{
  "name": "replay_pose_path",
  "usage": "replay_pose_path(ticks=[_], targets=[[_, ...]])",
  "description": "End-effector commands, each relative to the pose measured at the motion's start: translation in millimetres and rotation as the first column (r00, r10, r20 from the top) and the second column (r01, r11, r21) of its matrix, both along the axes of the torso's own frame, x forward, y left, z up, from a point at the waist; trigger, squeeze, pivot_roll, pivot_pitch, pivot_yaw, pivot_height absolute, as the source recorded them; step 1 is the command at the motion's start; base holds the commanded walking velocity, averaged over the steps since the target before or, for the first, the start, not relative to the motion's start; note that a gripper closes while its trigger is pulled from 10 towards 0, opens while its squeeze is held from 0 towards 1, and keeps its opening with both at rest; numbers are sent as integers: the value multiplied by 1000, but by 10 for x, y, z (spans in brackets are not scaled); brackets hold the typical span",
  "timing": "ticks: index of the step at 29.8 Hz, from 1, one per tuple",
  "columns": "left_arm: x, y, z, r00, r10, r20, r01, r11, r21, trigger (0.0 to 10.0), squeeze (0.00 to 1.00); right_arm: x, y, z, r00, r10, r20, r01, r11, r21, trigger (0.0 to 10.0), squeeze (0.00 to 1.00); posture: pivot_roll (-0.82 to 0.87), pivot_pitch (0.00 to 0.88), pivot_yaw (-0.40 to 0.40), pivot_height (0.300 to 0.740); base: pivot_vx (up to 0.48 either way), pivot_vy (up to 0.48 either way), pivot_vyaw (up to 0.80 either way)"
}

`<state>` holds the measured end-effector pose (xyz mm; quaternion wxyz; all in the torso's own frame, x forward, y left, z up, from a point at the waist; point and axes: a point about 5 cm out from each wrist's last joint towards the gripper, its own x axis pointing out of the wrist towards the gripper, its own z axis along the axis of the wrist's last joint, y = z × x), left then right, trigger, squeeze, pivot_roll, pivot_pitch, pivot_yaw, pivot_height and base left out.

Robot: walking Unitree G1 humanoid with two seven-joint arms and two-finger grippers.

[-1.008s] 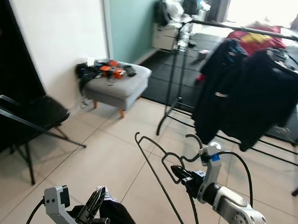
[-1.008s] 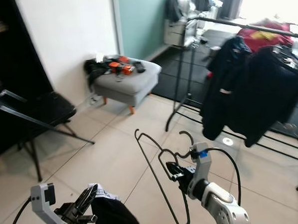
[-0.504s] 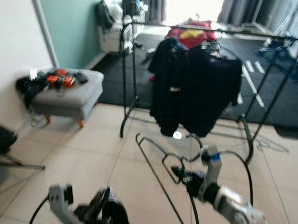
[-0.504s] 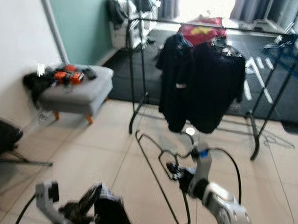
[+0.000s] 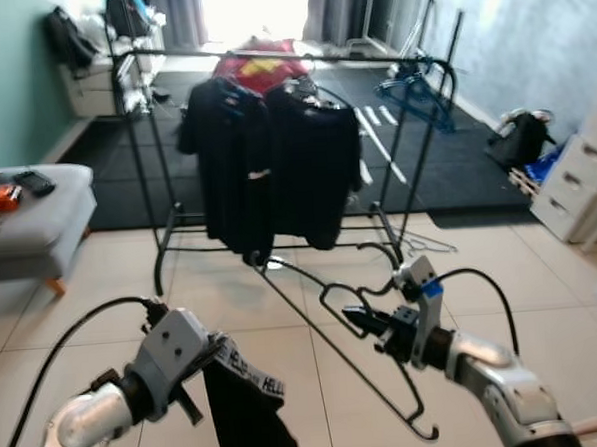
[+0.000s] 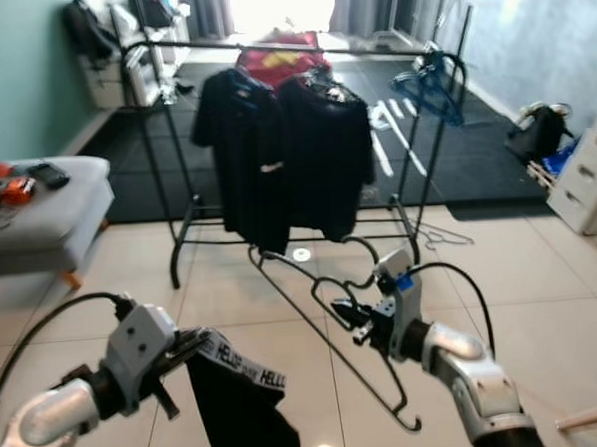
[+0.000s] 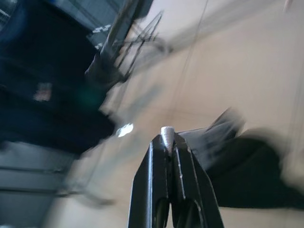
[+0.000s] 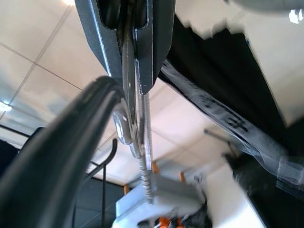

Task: Hang hanger

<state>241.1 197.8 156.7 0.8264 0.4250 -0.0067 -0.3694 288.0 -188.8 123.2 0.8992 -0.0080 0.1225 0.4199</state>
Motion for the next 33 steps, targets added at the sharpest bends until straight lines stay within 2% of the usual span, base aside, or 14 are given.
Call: replay_pose_path(ticks=[1, 3, 4, 6, 7, 8, 10, 11, 14, 15, 18, 23, 29, 33], targets=[[43, 40, 53, 998, -32, 52, 26, 993, 113, 10000, 0, 46, 45, 157, 998, 45, 53, -46, 999, 21, 10000, 0, -87, 0, -11, 740, 0, 0, 0], [43, 40, 53, 998, -32, 52, 26, 993, 113, 10000, 0, 46, 45, 157, 998, 45, 53, -46, 999, 21, 10000, 0, -87, 0, -11, 740, 0, 0, 0], [90, 62, 114, 995, -40, 88, 27, 989, 144, 10000, 0, 72, 36, 238, 994, 58, 90, -59, 998, 7, 10000, 0, -90, 0, -9, 740, 0, 0, 0], [128, 54, 201, 991, -59, 120, 41, 989, 145, 10000, 0, 84, 36, 300, 989, 76, 126, -74, 997, -18, 10000, 0, -92, 0, -8, 740, 0, 0, 0], [139, 15, 291, 988, -77, 136, 64, 993, 96, 10000, 0, 64, 49, 348, 981, 116, 154, -110, 993, -44, 10000, 0, -96, 0, -6, 740, 0, 0, 0], [139, 15, 291, 988, -77, 136, 64, 993, 96, 10000, 0, 64, 49, 348, 981, 116, 154, -110, 993, -44, 10000, 0, -96, 0, -6, 740, 0, 0, 0], [106, 3, 355, 991, -123, 55, 120, 991, 52, 10000, 0, -25, 50, 427, 953, 242, 180, -229, 969, -87, 10000, 0, -93, 0, -6, 740, 0, 0, 0], [106, 3, 355, 991, -123, 55, 120, 991, 52, 10000, 0, -25, 50, 427, 953, 242, 180, -229, 969, -87, 10000, 0, -93, 0, -6, 740, 0, 0, 0], [28, 61, 383, 979, -198, -52, 201, 978, 49, 10000, 0, -140, -32, 522, 905, 417, 82, -407, 907, -110, 10000, 0, -93, 0, -5, 740, 0, 0, 0], [28, 61, 383, 979, -198, -52, 201, 978, 49, 10000, 0, -140, -32, 522, 905, 417, 82, -407, 907, -110, 10000, 0, -93, 0, -5, 740, 0, 0, 0], [15, 73, 488, 970, -233, -64, 235, 971, 37, 10000, 0, -208, -117, 639, 860, 511, 2, -507, 855, -111, 10000, 0, -85, 0, -7, 740, 0, 0, 0], [29, 51, 551, 964, -263, -48, 265, 963, 44, 10000, 0, -280, -193, 724, 808, 587, -61, -589, 797, -134, 10000, 0, -84, 0, -5, 740, 0, 0, 0], [8, 39, 573, 957, -286, -51, 288, 957, 44, 10000, 0, -337, -263, 776, 781, 616, -101, -623, 762, -177, 10000, 0, -82, 0, -8, 740, 0, 0, 0], [-6, 31, 586, 953, -298, -52, 300, 953, 45, 10000, 0, -336, -275, 800, 783, 614, -102, -621, 761, -185, 10000, 0, -81, 0, -6, 740, 0, 0, 0]])
